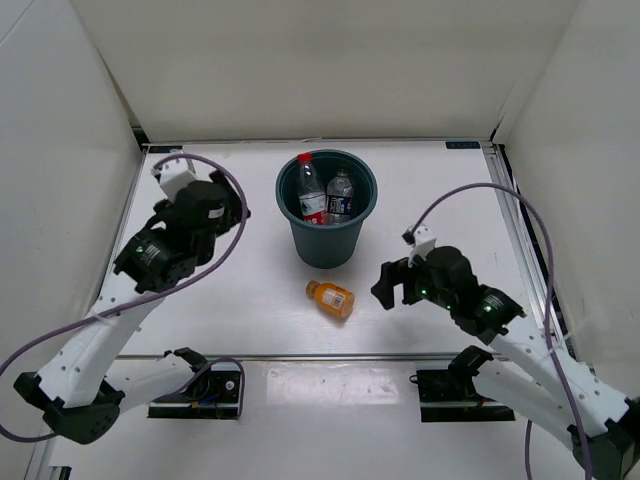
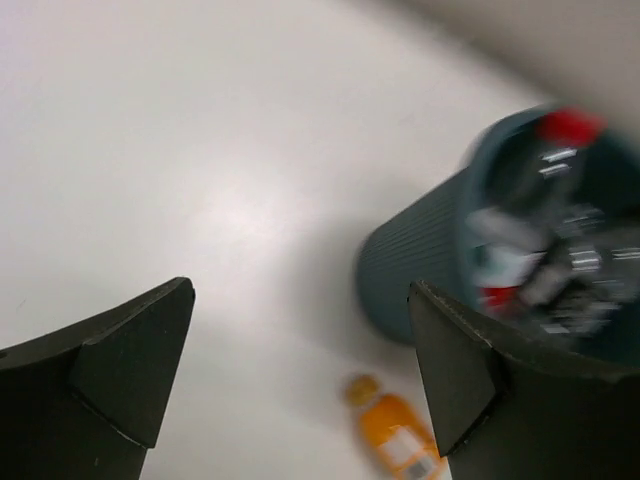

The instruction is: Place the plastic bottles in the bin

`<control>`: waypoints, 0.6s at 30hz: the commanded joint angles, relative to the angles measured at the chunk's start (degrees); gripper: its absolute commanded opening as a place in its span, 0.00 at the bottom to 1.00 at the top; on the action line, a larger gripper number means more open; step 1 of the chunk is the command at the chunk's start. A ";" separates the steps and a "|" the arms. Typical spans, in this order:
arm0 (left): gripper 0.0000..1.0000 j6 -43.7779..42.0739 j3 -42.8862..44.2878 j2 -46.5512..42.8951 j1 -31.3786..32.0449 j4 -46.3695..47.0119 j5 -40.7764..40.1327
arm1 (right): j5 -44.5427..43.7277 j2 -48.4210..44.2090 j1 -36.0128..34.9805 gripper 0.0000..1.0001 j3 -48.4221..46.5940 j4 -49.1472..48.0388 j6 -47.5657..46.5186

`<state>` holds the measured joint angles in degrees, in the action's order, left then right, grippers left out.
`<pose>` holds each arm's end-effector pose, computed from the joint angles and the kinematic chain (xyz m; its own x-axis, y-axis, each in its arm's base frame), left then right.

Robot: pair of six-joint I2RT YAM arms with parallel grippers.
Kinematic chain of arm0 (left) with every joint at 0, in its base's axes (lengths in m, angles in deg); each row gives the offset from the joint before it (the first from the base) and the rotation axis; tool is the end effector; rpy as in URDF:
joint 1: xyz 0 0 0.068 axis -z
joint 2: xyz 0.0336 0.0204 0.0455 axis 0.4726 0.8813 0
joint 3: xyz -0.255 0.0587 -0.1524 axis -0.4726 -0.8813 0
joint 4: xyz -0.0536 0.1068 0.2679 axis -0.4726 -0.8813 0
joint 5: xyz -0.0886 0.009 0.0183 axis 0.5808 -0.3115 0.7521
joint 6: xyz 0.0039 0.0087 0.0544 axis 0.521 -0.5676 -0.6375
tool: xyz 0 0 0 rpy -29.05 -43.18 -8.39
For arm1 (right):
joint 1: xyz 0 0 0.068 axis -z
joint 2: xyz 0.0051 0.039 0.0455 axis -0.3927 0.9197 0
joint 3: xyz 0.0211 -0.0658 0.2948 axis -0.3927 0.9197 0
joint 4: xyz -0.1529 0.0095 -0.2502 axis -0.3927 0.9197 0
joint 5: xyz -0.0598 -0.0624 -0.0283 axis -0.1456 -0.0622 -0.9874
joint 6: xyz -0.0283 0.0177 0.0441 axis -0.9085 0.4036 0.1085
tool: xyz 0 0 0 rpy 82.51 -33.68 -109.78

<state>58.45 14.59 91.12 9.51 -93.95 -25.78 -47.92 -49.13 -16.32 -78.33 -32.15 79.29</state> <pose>0.1712 -0.1016 0.4724 -0.3204 -0.4158 -0.8512 -0.2667 0.9018 -0.3401 0.1333 0.1085 0.2901 -0.5413 -0.0768 -0.8373 -0.4870 0.8404 0.2378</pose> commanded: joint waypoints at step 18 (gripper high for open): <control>1.00 4.35 -16.76 -9.91 -9.24 -14.35 5.86 | 2.17 27.08 -15.49 1.00 6.02 -40.28 -10.64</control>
<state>62.86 -1.59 81.67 0.55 -106.54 -21.01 -50.17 -24.72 -31.53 -71.31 -65.48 70.65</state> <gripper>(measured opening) 0.989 0.998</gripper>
